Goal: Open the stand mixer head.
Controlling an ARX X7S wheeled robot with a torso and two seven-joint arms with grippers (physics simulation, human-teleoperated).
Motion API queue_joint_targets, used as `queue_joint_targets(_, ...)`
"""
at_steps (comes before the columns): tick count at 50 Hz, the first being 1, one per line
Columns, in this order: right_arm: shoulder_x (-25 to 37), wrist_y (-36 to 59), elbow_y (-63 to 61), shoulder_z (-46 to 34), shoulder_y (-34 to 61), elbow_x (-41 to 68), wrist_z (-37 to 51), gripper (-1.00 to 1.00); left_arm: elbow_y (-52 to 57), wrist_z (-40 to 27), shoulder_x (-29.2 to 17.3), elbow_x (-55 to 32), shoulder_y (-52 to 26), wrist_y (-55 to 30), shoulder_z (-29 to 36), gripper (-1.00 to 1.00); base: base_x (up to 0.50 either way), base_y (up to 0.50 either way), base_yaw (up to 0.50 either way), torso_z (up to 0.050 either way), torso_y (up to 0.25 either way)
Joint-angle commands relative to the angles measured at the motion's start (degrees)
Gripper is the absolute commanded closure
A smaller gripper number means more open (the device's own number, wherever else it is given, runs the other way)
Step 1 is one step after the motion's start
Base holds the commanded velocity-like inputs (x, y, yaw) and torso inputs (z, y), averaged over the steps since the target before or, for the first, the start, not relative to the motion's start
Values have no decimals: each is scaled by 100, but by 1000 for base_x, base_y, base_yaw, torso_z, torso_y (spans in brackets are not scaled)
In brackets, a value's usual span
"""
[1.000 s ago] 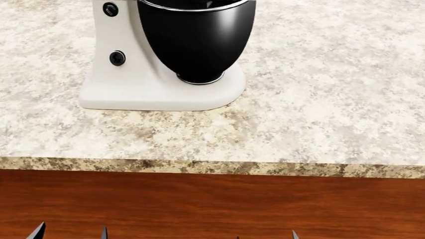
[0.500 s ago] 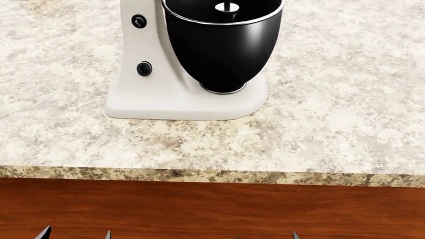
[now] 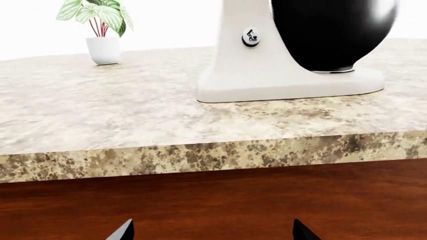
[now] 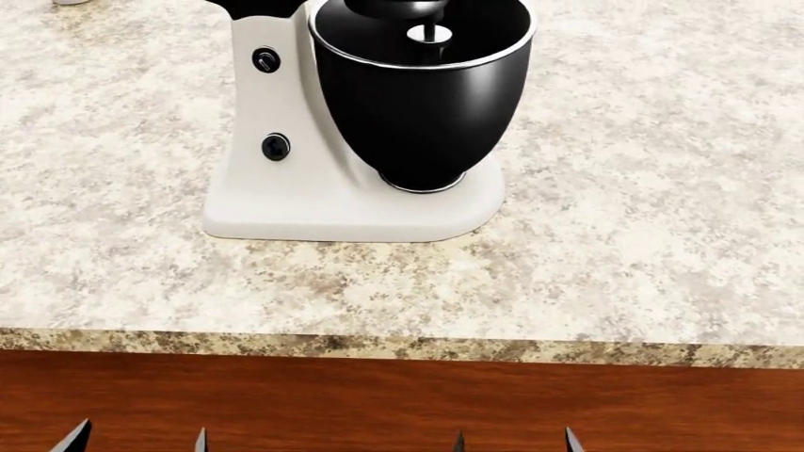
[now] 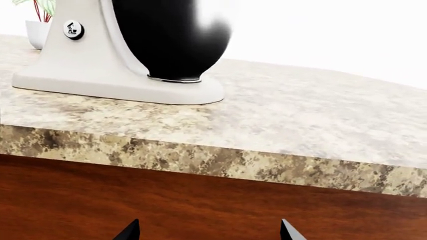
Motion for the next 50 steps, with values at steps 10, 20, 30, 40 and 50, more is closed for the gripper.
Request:
queue_joint_targets(10, 102, 3879, -4289, 1209, 1495, 1269, 710, -100, 4450, -481, 37, -1221, -2368, -5537, -1000, -100, 0, 0, 0, 0, 0)
queue_joint_targets(20, -180, 3752, -3314, 1460, 1553, 1426, 916, -100, 4333, -469, -31, -1201, -2082, -5260, -835, -100, 0, 0, 0, 0, 0)
queue_joint_targets(30, -11, 3477, -3239, 1275, 1452, 1275, 862, -100, 4149, -443, -92, -1161, -1944, -4937, -723, -100, 202, 0, 0, 0, 0)
queue_joint_targets(40, 41, 3422, -3238, 1205, 1466, 1253, 914, -100, 4139, -467, -147, -1164, -1924, -4844, -696, -100, 500, 0, 0, 0, 0)
queue_joint_targets(50, 123, 3237, -3085, 990, 1449, 1024, 977, -100, 4076, -484, -171, -1198, -1908, -4767, -718, -100, 200, 0, 0, 0, 0)
